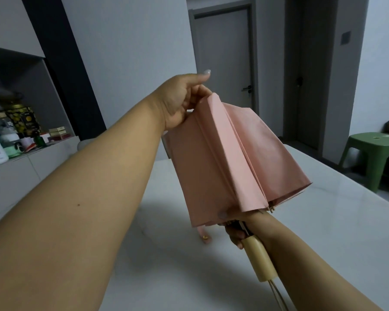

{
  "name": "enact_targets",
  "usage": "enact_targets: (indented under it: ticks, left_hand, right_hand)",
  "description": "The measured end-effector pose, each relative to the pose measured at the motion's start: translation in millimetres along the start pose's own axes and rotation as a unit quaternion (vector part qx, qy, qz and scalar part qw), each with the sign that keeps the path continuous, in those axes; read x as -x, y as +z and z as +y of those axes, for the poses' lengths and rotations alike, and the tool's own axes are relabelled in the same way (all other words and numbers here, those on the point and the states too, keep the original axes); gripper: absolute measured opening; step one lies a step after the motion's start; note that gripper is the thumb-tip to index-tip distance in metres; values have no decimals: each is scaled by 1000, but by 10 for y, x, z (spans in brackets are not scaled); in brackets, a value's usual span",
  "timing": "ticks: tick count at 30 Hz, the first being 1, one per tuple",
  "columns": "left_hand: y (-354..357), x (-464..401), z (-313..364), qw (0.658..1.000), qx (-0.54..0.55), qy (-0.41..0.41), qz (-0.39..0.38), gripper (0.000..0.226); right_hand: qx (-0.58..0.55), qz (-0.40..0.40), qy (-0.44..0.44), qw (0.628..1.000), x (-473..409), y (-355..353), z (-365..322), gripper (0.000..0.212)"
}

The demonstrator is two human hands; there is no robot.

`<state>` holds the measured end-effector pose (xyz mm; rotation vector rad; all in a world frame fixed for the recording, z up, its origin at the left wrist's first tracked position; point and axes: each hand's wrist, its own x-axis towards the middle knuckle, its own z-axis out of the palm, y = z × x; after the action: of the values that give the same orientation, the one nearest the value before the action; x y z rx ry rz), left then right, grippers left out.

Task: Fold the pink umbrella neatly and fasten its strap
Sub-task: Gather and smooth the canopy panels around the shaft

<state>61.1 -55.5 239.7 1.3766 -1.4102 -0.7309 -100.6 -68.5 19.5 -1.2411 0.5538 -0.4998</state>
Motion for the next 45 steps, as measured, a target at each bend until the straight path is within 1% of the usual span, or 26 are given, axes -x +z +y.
enact_targets:
  ticks: [1,2,3,5,7,8,9,11,12,15,16,19,20,22,23,26,28,30,32,35,37,39,40,41,43,45]
  left_hand:
    - [-14,19,-8,1000,-22,-1,-6,40]
    - [-19,25,-22,998,-57,-1,-4,33]
    - [-16,27,-31,996,-89,2,4,30]
    - [-3,15,-41,995,-97,16,29,32]
    - [3,13,-26,998,-48,10,44,37]
    - [-1,13,-19,998,-46,3,40,40]
    - [-8,7,-16,997,-73,-6,34,44]
    - [-6,12,-20,986,-163,-22,27,51]
    - [-4,16,-31,983,-177,-28,27,49]
    - [-15,17,-55,996,-89,-12,14,29]
    - [-30,13,-70,997,-76,-1,6,25]
    - [-34,1,-122,998,-49,15,23,22]
    - [-25,7,-129,999,-13,19,40,22]
    - [-21,9,-126,994,76,23,71,24]
    - [-31,-6,-136,993,80,24,81,24]
    - [-48,-42,-185,990,-69,30,119,14]
    - [-29,-67,-184,982,-133,26,132,18]
    - [8,-63,-160,974,-185,12,133,27]
    - [27,-72,-155,968,-219,-4,122,33]
    - [62,-36,-147,966,-235,-27,105,35]
    - [75,-26,-137,971,-225,-3,84,31]
    - [77,-25,-113,984,-167,29,61,25]
    - [77,-15,-97,989,-133,29,58,22]
    - [75,-9,-87,993,-101,21,61,19]
    - [77,-18,-87,996,-36,6,79,26]
    - [82,-3,-68,994,4,-2,111,28]
  right_hand:
    - [-3,-4,1,1000,-1,2,3,24]
    - [-4,-8,3,1000,-1,2,2,18]
    - [-4,-11,3,1000,2,2,-1,13]
    - [-8,-15,-7,1000,0,4,2,19]
    - [-25,-23,-24,999,-7,6,19,21]
    - [-31,-27,-26,999,-16,6,29,14]
    - [-34,-29,-26,999,-20,12,34,7]
    - [-47,-31,-25,998,-42,-1,57,22]
    - [-52,-29,-27,998,-44,2,54,27]
    - [-55,-21,-12,998,-73,-12,80,27]
    - [-58,-20,-4,998,-64,-12,73,26]
    - [-78,-39,1,996,-60,-14,53,14]
    - [-84,-45,0,995,-41,-3,36,10]
    - [-103,-56,-3,993,-21,19,17,10]
    - [-115,-60,-7,992,-22,19,17,11]
    - [-115,-53,-13,992,-33,5,21,15]
    - [-91,-39,-18,995,-41,-7,30,15]
    - [-59,-21,-25,998,-30,-14,36,10]
    - [-12,-13,-23,1000,-12,-20,40,12]
    - [44,-35,-14,998,16,3,44,15]
    - [46,-44,-15,998,20,29,58,15]
    - [32,-47,-19,998,27,52,66,17]
    - [31,-46,-18,998,22,52,65,19]
    - [34,-44,-16,998,25,47,58,23]
    - [40,-33,-7,999,15,24,48,31]
    - [34,-23,0,999,0,8,45,31]
